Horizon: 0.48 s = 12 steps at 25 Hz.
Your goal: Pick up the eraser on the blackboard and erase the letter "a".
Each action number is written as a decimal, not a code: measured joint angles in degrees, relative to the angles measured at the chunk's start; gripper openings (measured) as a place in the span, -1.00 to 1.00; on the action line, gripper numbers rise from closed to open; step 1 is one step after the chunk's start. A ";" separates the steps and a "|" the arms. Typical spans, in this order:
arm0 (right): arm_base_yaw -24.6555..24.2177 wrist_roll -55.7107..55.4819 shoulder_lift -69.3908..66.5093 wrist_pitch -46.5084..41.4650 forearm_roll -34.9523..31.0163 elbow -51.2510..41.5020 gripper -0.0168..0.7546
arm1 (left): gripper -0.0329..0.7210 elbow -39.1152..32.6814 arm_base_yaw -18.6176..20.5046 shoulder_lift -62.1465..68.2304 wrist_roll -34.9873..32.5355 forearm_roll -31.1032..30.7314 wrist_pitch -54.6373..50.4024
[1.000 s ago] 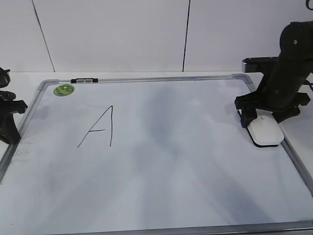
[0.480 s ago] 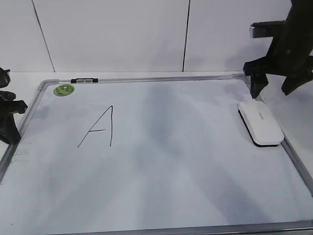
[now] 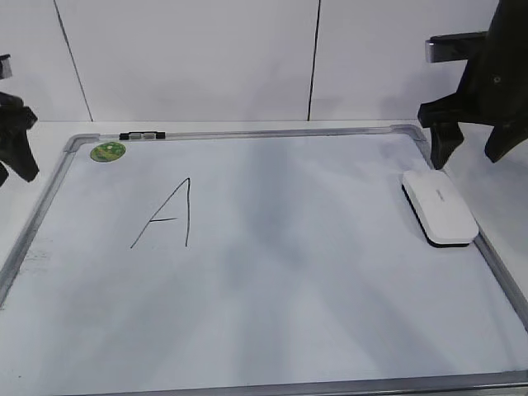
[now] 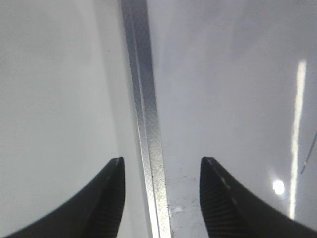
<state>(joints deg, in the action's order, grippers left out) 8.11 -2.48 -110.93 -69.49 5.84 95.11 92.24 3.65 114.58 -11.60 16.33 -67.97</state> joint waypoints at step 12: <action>0.00 0.91 10.55 -0.74 -1.82 -0.27 0.58 | 0.18 2.32 -0.62 -14.86 2.82 -2.23 -2.33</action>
<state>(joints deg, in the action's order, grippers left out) 8.11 -1.57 -100.38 -70.23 4.01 94.84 94.56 3.02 99.72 -8.78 14.10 -70.30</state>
